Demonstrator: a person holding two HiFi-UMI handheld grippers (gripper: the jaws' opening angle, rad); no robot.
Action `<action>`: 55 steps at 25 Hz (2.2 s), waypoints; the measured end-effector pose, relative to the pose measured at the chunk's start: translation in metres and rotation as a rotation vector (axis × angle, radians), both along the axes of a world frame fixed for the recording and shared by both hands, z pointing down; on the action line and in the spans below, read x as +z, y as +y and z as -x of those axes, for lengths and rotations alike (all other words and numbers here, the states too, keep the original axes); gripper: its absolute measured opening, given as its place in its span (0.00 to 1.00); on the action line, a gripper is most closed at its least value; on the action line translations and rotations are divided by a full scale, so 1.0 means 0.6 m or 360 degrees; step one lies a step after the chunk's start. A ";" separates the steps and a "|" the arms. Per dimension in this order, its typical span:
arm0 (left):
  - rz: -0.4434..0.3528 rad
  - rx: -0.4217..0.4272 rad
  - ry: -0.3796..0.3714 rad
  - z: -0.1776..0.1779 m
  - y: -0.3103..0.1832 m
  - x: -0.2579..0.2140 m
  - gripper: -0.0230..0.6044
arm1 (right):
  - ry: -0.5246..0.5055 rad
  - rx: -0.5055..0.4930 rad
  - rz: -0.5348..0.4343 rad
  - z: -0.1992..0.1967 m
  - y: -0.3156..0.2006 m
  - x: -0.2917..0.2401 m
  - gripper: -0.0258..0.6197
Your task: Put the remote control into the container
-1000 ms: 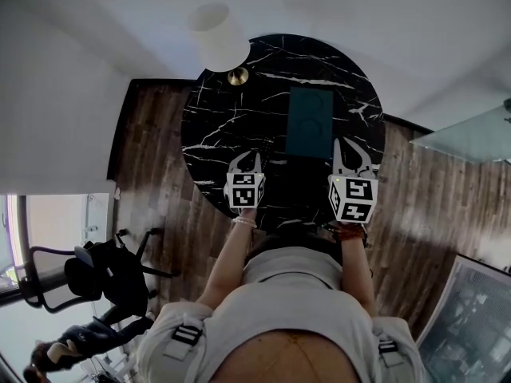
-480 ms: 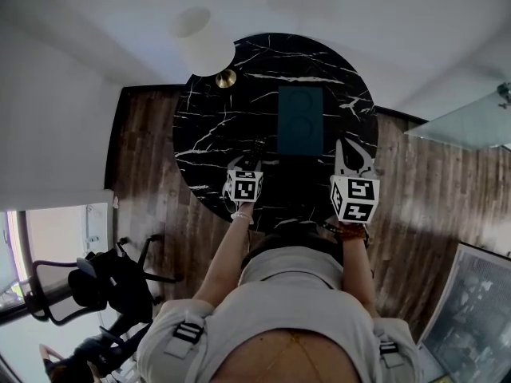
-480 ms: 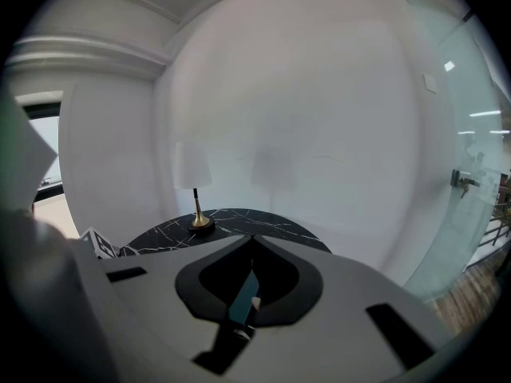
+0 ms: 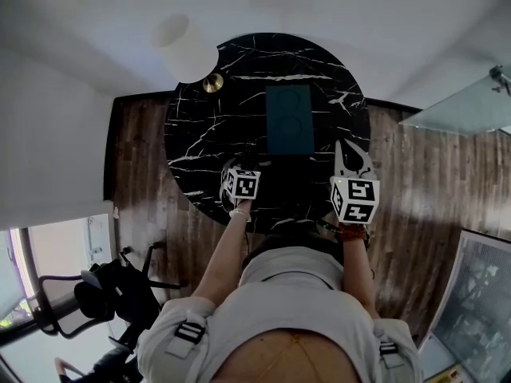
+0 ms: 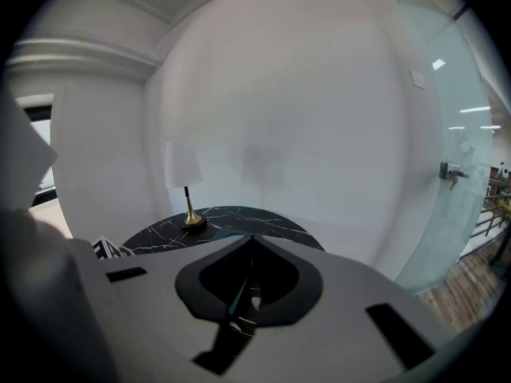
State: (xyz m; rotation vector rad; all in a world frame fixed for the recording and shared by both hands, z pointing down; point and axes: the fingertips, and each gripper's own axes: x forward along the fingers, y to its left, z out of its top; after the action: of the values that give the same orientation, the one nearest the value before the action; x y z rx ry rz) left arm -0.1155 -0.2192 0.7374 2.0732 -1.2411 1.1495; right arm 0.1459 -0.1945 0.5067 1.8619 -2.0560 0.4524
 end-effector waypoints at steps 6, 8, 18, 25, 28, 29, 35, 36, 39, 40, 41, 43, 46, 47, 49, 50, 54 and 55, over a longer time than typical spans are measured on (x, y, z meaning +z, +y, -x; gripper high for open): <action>0.0052 0.0041 -0.0014 -0.010 0.002 0.015 0.45 | -0.0001 0.0039 0.0009 -0.017 0.006 0.006 0.06; 0.0056 0.0027 0.0004 -0.011 0.002 0.015 0.45 | -0.0002 0.0050 0.0011 -0.022 0.007 0.007 0.06; 0.0085 -0.0048 0.0082 -0.011 0.008 0.016 0.40 | -0.0034 0.0040 0.0014 -0.021 0.007 0.010 0.06; 0.0085 -0.0042 0.0045 -0.005 0.020 0.005 0.39 | -0.0035 0.0031 0.0021 -0.024 0.009 0.013 0.06; 0.0064 -0.0027 0.0055 -0.009 0.026 -0.002 0.39 | -0.0037 0.0022 0.0021 -0.023 0.010 0.013 0.06; 0.0059 -0.0021 0.0056 -0.010 0.028 -0.005 0.39 | -0.0038 0.0018 0.0021 -0.022 0.010 0.014 0.06; 0.0014 -0.0045 0.0106 -0.015 0.039 -0.029 0.39 | -0.0043 -0.0011 0.0022 -0.015 0.013 0.017 0.06; 0.0000 -0.0048 0.0113 -0.015 0.040 -0.034 0.39 | -0.0043 -0.0016 0.0023 -0.013 0.014 0.018 0.06; -0.0019 -0.0058 0.0134 -0.014 0.045 -0.050 0.39 | -0.0044 -0.0029 0.0024 -0.009 0.016 0.018 0.06; -0.0023 -0.0059 0.0140 -0.016 0.047 -0.056 0.39 | -0.0044 -0.0032 0.0024 -0.008 0.016 0.018 0.06; -0.0031 -0.0059 0.0147 -0.016 0.049 -0.061 0.39 | -0.0044 -0.0035 0.0024 -0.007 0.018 0.018 0.06; -0.0054 -0.0064 0.0168 -0.018 0.052 -0.068 0.39 | -0.0044 -0.0042 0.0024 -0.005 0.019 0.019 0.06; -0.0080 -0.0073 0.0194 -0.021 0.059 -0.087 0.39 | -0.0043 -0.0053 0.0021 -0.002 0.019 0.018 0.06; -0.0088 -0.0073 0.0206 -0.024 0.063 -0.095 0.39 | -0.0043 -0.0056 0.0021 -0.002 0.019 0.018 0.06; -0.0103 -0.0067 0.0228 -0.030 0.070 -0.108 0.39 | -0.0043 -0.0060 0.0020 0.000 0.020 0.018 0.06; -0.0110 -0.0059 0.0235 -0.033 0.073 -0.113 0.39 | -0.0043 -0.0062 0.0019 0.000 0.020 0.018 0.06; -0.0140 -0.0007 0.0282 -0.058 0.085 -0.140 0.39 | -0.0044 -0.0071 0.0016 0.002 0.020 0.018 0.06; -0.0147 0.0009 0.0290 -0.064 0.088 -0.144 0.39 | -0.0045 -0.0071 0.0015 0.002 0.021 0.019 0.06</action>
State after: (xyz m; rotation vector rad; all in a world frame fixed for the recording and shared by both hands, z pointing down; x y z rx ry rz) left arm -0.0770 -0.1661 0.6507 2.1952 -1.2218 0.8974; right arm 0.1445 -0.1819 0.5179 1.8101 -2.1055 0.4785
